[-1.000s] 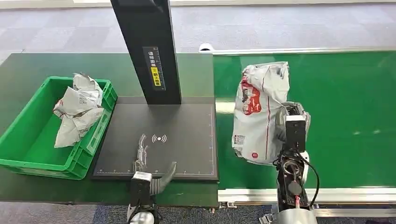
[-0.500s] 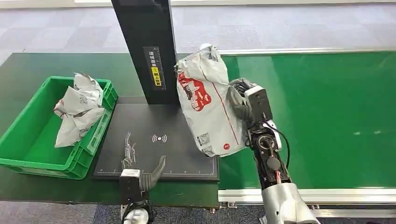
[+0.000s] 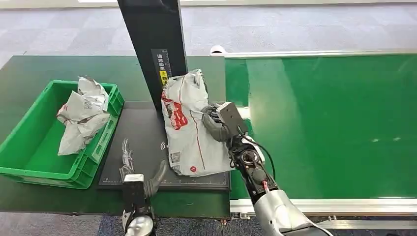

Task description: Moved the parcel from conveyor to table for the left to box.

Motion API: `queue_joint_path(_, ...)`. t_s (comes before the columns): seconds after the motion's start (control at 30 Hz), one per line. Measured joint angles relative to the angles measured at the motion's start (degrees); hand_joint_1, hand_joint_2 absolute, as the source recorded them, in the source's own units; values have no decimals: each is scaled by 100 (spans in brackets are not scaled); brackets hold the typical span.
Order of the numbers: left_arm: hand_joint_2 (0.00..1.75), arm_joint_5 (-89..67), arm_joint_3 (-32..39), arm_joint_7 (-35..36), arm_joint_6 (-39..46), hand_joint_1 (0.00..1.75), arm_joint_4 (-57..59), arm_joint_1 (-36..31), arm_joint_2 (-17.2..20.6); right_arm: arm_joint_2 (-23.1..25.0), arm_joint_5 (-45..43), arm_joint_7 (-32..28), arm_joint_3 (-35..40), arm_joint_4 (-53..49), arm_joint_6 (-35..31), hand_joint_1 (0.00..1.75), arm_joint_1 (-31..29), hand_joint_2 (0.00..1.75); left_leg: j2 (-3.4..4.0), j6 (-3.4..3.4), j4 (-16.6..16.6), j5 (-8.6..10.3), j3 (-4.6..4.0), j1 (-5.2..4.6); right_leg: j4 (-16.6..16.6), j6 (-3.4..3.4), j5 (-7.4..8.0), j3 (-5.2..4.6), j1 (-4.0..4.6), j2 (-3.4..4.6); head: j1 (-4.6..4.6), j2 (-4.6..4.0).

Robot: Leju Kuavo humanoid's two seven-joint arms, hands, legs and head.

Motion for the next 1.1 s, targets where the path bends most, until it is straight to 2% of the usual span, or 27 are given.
queue_joint_path(0.03,175,0,7,0,2,0,15,-1,-9,7,-2,7,17,48,22,175,-6,175,0,0,0,0,0,0,0,0,0,1,0,0,0,0)
queue_joint_path(0.07,175,0,13,0,2,0,33,-2,-13,15,-2,22,31,92,28,106,-17,175,0,0,0,0,0,0,0,0,0,1,0,0,2,-2)
queue_joint_path(0.1,175,0,20,0,2,0,48,-4,-20,24,-2,26,46,144,28,0,-30,175,-1,0,0,0,0,0,0,0,0,0,0,0,0,0)
queue_joint_path(0.57,175,-4,68,0,2,0,85,20,-28,33,22,61,72,404,-107,0,-42,175,-1,0,0,0,0,0,0,0,0,-1,0,0,0,-2)
queue_joint_path(0.73,175,-131,66,0,2,0,70,138,-28,-42,125,-435,94,170,-512,0,91,175,0,0,1,0,1,0,-1,0,0,-4,0,0,0,0)
queue_joint_path(0.9,175,-278,61,0,2,0,-174,498,-4,-574,-283,-679,-80,-1089,-771,0,878,175,-31,1,2,-3,-4,-1,-6,9,-8,2,-3,-24,0,-2)
queue_joint_path(0.97,175,-262,59,0,2,0,-327,707,39,-825,-611,-845,-381,-1791,-842,0,1402,175,-45,5,2,-11,-5,-2,-10,13,-11,6,-3,-32,0,0)
queue_joint_path(1.03,175,-341,55,0,4,0,-507,948,98,-949,-921,-1063,-825,-2662,-864,0,2137,175,-51,9,2,-24,-5,-2,-11,14,-22,13,-3,-41,2,-2)
queue_joint_path(1.1,175,-354,52,0,4,0,-634,1086,146,-1008,-1021,-1150,-1177,-3168,-883,0,2611,175,-43,5,1,-28,-7,-1,-11,11,-24,10,-3,-37,-2,0)
